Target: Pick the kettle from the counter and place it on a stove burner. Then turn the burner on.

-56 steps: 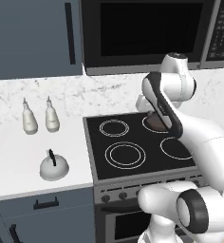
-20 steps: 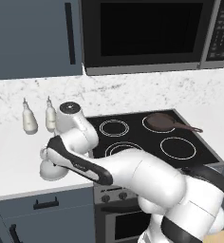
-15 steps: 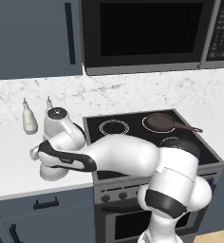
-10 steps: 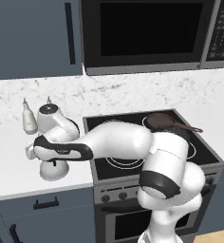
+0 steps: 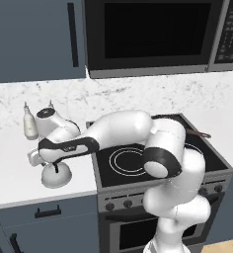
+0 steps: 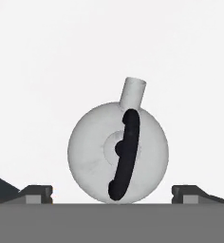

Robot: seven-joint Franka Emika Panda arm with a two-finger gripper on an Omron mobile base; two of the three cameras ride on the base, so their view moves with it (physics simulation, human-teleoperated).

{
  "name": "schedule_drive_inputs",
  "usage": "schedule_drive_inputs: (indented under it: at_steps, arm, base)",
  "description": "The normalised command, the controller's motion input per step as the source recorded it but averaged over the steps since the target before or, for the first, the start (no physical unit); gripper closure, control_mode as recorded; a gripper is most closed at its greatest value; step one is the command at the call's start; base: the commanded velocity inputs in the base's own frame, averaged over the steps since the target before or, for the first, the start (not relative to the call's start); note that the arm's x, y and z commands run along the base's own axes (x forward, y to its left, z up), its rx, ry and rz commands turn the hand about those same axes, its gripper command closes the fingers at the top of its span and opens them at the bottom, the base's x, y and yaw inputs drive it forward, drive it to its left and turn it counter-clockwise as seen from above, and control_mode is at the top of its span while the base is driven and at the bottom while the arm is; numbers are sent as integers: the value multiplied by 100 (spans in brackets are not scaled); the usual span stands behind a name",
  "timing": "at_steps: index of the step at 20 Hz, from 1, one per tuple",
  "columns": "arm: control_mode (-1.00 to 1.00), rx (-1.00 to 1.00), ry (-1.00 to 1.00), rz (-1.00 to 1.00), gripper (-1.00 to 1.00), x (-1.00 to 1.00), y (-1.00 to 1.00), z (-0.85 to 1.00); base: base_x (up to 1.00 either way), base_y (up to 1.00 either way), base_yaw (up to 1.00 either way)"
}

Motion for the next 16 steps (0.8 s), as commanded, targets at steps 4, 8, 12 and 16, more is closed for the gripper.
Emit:
schedule_drive_inputs:
  at_steps: [4, 8, 12, 16]
  arm:
    - [-100, -2, 4, 0, -100, 30, 1, -24]
    - [-100, -3, 6, 0, -100, 16, 0, -40]
    - [-100, 0, 2, 0, -100, 3, 0, -25]
    - [-100, 0, 0, 0, 100, 11, 3, -7]
  base:
    - [0, 0, 0]
    - [0, 0, 0]
    - [0, 0, 0]
    - [0, 0, 0]
